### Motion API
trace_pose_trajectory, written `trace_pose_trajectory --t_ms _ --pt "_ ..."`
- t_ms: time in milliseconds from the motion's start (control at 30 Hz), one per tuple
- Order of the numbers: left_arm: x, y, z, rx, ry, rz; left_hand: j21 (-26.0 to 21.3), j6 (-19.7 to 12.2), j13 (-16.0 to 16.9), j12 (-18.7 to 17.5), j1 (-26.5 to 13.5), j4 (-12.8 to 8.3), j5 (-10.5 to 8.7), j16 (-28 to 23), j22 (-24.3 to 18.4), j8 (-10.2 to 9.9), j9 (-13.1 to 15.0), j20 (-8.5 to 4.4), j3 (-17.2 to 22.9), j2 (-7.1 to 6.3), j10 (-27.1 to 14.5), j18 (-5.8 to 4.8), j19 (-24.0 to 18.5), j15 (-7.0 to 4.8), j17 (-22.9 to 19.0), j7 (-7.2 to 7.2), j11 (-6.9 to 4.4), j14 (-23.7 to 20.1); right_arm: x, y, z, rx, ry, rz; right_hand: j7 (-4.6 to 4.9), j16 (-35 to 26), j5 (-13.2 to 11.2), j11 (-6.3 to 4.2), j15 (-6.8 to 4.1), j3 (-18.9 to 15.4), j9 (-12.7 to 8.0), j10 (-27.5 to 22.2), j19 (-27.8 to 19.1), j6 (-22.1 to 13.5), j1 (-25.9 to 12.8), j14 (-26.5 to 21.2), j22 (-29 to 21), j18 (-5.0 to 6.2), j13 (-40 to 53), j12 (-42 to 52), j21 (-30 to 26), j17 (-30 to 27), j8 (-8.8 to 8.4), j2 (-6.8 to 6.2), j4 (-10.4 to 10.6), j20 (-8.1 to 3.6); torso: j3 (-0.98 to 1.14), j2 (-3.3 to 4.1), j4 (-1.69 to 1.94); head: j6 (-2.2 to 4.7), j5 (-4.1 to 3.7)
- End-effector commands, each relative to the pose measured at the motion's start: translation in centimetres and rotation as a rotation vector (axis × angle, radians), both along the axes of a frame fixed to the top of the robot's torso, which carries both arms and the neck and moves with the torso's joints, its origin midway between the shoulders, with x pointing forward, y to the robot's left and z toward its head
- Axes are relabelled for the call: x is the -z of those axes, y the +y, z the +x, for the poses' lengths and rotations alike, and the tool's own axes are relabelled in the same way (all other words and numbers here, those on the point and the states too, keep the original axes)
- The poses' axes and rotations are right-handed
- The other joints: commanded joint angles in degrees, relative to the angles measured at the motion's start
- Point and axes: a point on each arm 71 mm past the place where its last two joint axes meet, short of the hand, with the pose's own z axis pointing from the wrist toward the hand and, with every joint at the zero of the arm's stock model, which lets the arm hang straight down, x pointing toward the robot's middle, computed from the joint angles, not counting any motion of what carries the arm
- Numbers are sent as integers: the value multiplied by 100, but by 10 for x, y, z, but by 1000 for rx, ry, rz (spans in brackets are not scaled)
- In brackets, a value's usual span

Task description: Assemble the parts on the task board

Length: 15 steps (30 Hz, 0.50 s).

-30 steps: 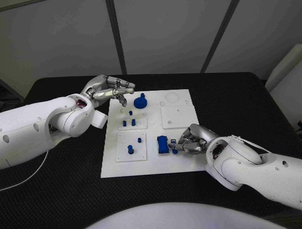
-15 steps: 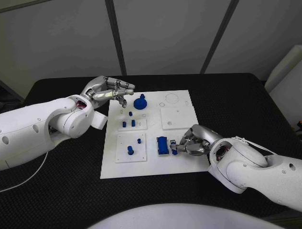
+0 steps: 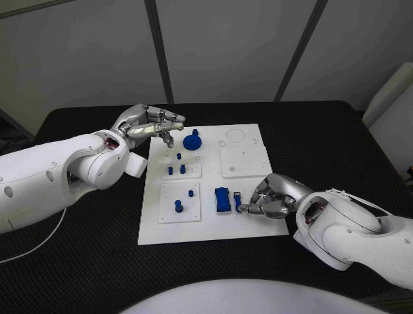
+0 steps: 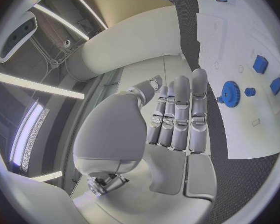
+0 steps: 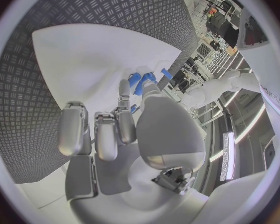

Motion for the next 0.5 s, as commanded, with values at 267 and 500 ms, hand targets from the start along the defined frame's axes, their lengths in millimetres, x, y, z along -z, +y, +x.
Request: trace_pose_trajectory --t_ms 267,500 --pt "-1 -2 0 9 -2 -7 -31 -22 -8 20 6 -20 17 -24 -9 -10 -1 21 12 45 -44 36 22 37 -6 4 -13 2 3 2 0 -59 15 -23 7 13 -42 -36 -26 -46 20 179 13 -43 154 552 187 -63 719 35 -12 1305 42 53 -4 -29 2 1 4 17 -4" --pt "-1 -2 0 9 -2 -7 -31 -22 -8 20 6 -20 17 -24 -9 -10 -1 21 12 45 -44 36 22 37 -6 4 -13 2 5 2 4 -40 11 -27 8 18 -50 -36 -27 -57 27 183 18 -41 156 554 194 -64 726 44 -8 1314 49 117 25 -29 -2 12 11 14 1"
